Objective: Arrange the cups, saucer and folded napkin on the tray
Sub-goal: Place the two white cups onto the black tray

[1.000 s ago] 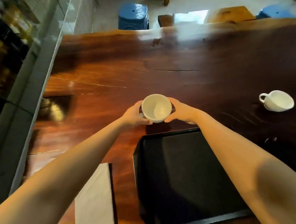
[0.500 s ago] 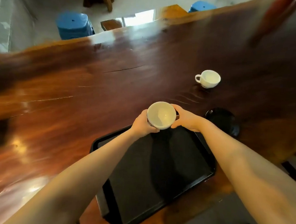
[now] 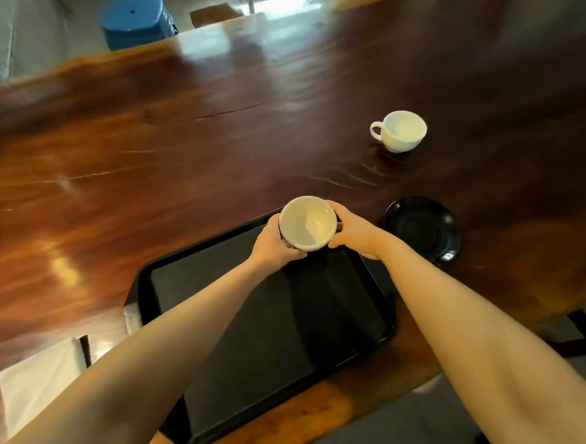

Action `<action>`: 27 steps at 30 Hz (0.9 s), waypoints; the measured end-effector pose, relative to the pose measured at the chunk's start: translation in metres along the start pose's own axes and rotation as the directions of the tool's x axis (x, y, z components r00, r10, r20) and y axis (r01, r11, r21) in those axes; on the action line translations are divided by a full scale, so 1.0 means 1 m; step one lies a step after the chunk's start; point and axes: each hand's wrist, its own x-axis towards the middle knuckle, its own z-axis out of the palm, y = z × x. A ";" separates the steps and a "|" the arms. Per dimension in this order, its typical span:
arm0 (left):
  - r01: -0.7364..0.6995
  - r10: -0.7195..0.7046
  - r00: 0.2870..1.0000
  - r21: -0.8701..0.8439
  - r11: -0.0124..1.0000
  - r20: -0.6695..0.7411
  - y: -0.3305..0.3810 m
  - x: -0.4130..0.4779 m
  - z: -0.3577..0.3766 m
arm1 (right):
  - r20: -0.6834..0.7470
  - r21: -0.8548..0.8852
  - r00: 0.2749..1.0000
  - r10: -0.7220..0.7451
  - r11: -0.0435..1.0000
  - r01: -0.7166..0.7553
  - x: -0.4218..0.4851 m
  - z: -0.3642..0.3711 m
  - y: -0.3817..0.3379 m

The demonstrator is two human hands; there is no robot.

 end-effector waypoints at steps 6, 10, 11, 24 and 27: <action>0.060 -0.060 0.998 0.012 0.998 0.002 0.005 0.002 0.000 | -0.017 -0.209 1.000 0.011 0.978 -0.014 0.007 -0.006 -0.008; 0.121 -0.129 0.987 0.089 0.989 0.094 0.015 0.000 -0.010 | 0.003 -0.395 0.998 0.059 0.917 -0.053 0.009 -0.012 -0.017; 0.138 -0.155 0.980 0.137 0.981 0.122 0.018 -0.001 -0.014 | 0.009 -0.439 0.998 0.068 0.897 -0.057 0.009 -0.014 -0.021; 0.022 -0.120 0.976 0.463 0.886 0.184 0.137 -0.006 -0.084 | -0.017 -0.598 0.996 0.084 0.798 -0.077 -0.068 -0.089 -0.119; -0.087 -0.042 0.973 0.527 0.845 0.228 0.184 -0.013 -0.094 | -0.091 -0.595 0.995 0.036 0.799 -0.083 -0.093 -0.109 -0.147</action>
